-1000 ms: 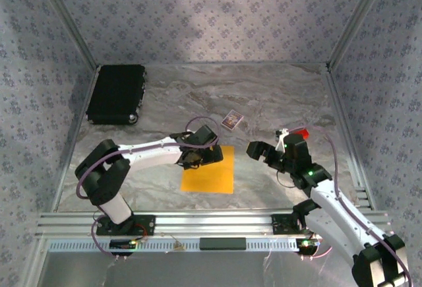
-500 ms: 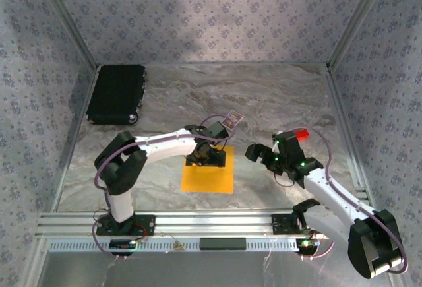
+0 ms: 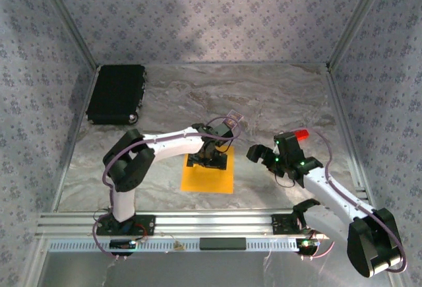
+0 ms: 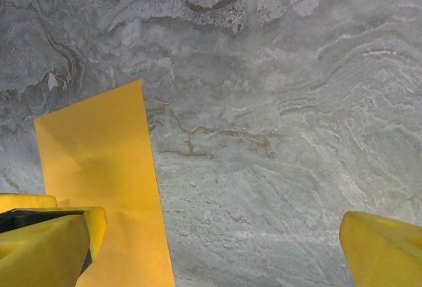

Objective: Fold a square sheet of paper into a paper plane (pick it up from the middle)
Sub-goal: Move the square sheet of paper to the bottom-center of the table, then first fold the square sheet of paper in half at the center of the table.

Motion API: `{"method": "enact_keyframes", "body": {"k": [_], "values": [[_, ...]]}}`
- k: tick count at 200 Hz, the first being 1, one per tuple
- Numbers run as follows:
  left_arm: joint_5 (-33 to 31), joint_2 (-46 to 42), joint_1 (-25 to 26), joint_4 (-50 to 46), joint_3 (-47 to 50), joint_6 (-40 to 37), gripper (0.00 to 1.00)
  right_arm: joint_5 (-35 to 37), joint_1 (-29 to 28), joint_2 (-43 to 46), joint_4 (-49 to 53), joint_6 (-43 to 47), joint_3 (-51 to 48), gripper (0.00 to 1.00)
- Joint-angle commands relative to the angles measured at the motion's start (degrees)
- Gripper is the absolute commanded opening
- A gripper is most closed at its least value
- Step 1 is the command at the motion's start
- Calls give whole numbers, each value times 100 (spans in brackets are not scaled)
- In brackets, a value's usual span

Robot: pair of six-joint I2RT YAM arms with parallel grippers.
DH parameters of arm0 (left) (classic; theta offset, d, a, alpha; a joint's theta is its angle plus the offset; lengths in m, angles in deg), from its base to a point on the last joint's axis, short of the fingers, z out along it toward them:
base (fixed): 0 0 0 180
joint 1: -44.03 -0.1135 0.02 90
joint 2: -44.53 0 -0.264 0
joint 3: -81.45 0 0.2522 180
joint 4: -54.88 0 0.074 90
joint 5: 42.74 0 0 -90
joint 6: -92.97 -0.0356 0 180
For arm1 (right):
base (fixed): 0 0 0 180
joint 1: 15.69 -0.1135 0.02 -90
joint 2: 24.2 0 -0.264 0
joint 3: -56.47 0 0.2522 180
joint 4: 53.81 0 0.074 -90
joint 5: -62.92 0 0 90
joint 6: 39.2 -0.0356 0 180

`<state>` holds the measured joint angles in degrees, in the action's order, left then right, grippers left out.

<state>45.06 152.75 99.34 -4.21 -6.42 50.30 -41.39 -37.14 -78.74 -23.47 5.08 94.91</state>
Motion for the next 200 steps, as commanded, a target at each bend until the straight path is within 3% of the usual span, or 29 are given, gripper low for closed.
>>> {"method": "enact_keyframes", "body": {"k": [1, 200], "values": [[14, 146, 41, -284, -174, -84, 96, 17, 28, -24, 135, -45, 176, 99], [149, 494, 77, -276, -186, -5, 98, 1, 86, -146, 167, -51, 170, 99]]}}
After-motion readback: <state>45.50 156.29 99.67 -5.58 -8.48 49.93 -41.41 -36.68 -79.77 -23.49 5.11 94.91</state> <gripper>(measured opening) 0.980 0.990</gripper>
